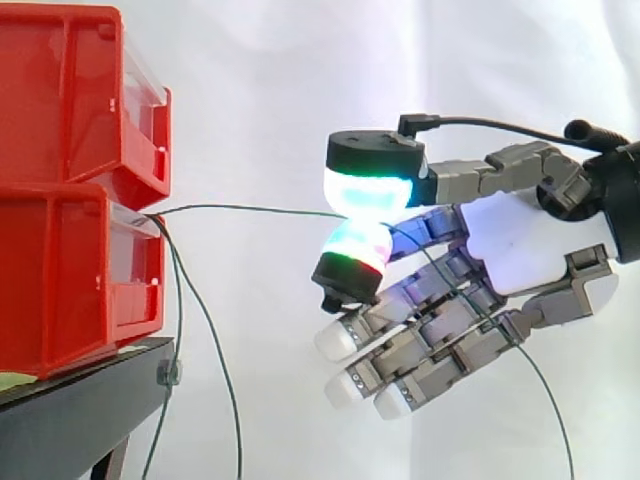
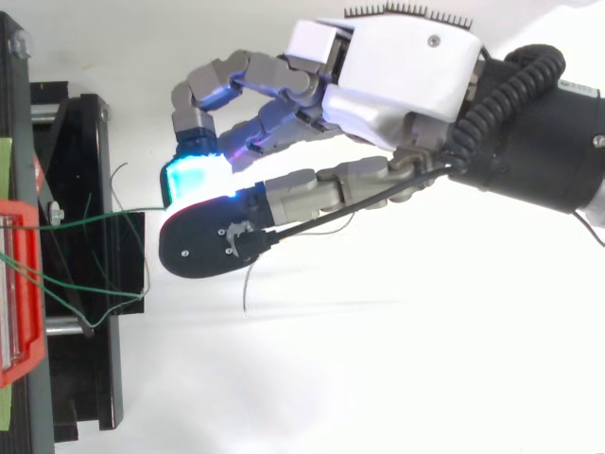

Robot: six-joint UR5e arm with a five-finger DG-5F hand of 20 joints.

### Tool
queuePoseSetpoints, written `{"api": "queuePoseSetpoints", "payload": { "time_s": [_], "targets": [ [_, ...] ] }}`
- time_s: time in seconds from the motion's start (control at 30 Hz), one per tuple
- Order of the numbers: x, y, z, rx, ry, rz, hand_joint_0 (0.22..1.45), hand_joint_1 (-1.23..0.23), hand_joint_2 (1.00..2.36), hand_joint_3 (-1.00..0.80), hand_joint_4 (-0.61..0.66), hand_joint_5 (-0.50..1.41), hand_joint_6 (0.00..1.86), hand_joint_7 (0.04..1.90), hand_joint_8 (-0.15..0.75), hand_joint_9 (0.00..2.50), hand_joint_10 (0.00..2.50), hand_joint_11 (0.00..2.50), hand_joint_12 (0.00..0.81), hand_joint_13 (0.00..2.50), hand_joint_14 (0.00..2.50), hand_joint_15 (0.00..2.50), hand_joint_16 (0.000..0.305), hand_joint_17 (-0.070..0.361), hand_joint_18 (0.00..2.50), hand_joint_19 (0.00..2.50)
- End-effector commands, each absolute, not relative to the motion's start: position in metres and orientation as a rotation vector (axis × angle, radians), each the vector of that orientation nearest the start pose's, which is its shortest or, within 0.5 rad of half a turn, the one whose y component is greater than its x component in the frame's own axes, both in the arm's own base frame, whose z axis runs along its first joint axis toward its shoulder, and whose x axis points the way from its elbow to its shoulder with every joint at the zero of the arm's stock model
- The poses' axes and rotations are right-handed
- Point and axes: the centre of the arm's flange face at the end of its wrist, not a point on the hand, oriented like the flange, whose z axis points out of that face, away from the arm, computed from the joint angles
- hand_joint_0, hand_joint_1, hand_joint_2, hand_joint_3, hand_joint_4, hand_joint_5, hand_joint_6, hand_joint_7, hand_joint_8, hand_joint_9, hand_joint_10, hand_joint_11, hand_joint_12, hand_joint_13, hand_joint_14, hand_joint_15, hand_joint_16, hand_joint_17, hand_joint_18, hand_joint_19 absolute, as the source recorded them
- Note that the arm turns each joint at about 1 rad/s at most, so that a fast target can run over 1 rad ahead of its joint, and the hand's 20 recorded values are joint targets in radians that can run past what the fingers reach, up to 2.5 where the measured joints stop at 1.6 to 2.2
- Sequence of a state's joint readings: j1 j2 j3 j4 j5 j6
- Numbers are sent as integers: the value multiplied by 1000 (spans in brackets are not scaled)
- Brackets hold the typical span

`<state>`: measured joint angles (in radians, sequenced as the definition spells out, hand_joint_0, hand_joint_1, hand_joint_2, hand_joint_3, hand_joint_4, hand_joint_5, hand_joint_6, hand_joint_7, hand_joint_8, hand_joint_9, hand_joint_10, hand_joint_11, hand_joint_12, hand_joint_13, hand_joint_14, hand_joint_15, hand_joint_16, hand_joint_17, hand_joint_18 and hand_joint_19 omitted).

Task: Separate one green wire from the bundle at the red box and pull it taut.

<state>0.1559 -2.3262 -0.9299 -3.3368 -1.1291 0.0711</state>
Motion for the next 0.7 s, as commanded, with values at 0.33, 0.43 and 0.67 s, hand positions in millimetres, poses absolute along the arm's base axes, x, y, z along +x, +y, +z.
{"api": "queuePoseSetpoints", "payload": {
  "time_s": [0.33,0.43,0.67],
  "targets": [
    [754,-43,271,1564,1131,927,593,-859,1007,16,31,-92,851,1425,293,956,13,341,407,618,10,256,66,149,497,293],
    [756,-39,262,1560,1099,967,594,-862,1006,18,36,-90,851,1419,298,973,11,359,410,634,10,262,67,151,511,300],
    [765,-33,253,1531,978,1104,595,-866,1004,21,45,-87,849,1425,302,1000,12,373,417,652,10,272,68,152,532,295]
  ]
}}
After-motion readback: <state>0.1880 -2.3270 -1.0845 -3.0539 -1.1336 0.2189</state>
